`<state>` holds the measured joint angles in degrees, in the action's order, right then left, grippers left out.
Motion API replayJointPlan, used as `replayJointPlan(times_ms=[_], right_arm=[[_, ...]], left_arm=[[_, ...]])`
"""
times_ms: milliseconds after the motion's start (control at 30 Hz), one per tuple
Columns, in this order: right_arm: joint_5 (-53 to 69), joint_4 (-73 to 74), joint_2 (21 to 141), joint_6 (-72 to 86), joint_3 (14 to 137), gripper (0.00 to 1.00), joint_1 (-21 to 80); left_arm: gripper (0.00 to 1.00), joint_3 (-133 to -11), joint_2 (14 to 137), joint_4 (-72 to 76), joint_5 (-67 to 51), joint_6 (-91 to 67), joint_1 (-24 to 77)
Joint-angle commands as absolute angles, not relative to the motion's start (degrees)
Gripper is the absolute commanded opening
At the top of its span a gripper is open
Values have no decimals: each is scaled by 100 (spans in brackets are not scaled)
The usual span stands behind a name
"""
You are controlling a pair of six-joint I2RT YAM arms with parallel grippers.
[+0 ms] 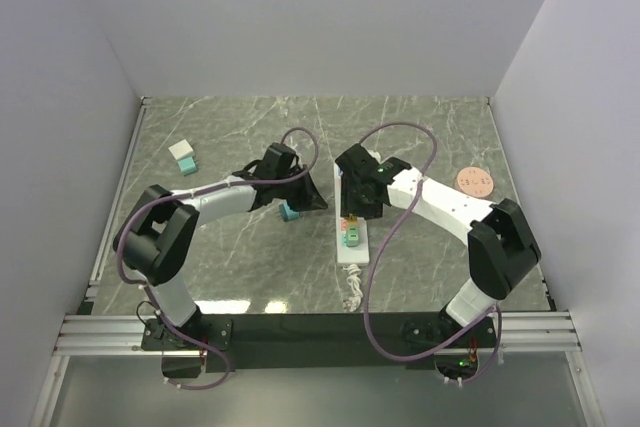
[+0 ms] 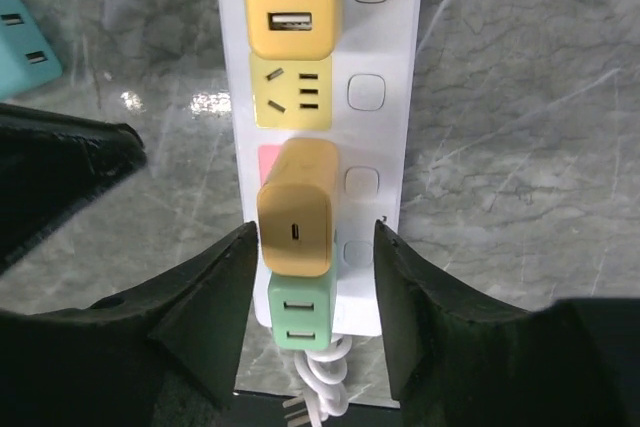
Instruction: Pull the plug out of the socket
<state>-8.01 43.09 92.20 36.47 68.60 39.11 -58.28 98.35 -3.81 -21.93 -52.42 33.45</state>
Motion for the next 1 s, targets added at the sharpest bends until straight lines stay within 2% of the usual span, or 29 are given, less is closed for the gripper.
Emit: replayJointPlan(times_ms=[0, 233, 433, 467, 533, 567, 967], right_arm=[[-774, 3877, 9281, 3762, 6751, 56, 3902], [-571, 3472, 9597, 3762, 6566, 48, 3902], [-615, 3437, 9615, 3797, 6469, 24, 3902], [-615, 3428, 9598, 3788, 6451, 16, 3902], [-598, 3419, 9598, 3779, 6451, 8, 3902], [-589, 3428, 9606, 3771, 6451, 0, 3902], [-623, 3875, 9255, 3709, 7031, 0, 3902]], left_arm=[[7, -6117, 10002, -44, -2338, -5353, 3515], [6, -6126, 10344, 377, -2548, -5440, 3779], [3, -6222, 10661, 519, -2725, -5449, 4008], [3, -6240, 10731, 510, -2768, -5449, 4034], [2, -6302, 10801, 492, -2786, -5423, 4113], [2, -6319, 10863, 475, -2769, -5414, 4131], [0, -6961, 11996, -1292, -1793, -5265, 4236]])
